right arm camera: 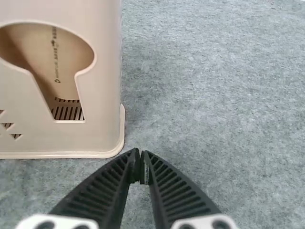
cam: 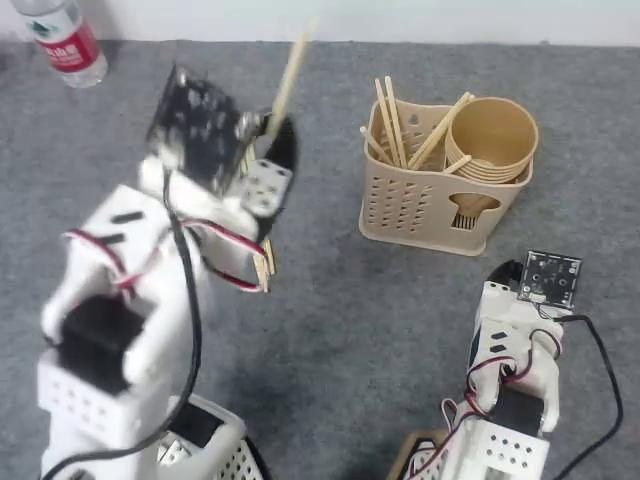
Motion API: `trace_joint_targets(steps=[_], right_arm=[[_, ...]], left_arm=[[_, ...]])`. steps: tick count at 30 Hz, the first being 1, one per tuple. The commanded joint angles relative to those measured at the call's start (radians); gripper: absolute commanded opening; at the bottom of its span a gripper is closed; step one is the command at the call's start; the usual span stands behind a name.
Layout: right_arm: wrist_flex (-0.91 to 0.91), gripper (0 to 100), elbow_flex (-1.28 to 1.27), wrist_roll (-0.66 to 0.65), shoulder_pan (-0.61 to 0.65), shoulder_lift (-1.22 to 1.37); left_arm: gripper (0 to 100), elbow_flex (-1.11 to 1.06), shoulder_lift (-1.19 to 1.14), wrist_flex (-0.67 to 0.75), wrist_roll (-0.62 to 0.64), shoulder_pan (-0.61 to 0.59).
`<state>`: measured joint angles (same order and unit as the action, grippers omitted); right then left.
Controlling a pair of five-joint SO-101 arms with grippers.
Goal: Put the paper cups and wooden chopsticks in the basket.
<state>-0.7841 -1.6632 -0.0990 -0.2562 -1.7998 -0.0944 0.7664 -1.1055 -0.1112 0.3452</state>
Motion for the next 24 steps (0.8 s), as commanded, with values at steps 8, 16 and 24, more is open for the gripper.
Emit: trace_joint_targets(steps=[8,16,24], right_arm=[[0.013,0.9,0.000,-0.017,0.013,-0.010],[0.013,0.9,-0.002,-0.017,0.013,-0.010],[0.019,0.9,-0.002,-0.017,0.013,-0.010]], left_arm=[[1,-0.406,0.031,0.904,0.083,0.153],[1,-0.458,-0.226,1.349,0.138,0.193],[1,-0.354,-0.542,1.464,0.158,0.160]])
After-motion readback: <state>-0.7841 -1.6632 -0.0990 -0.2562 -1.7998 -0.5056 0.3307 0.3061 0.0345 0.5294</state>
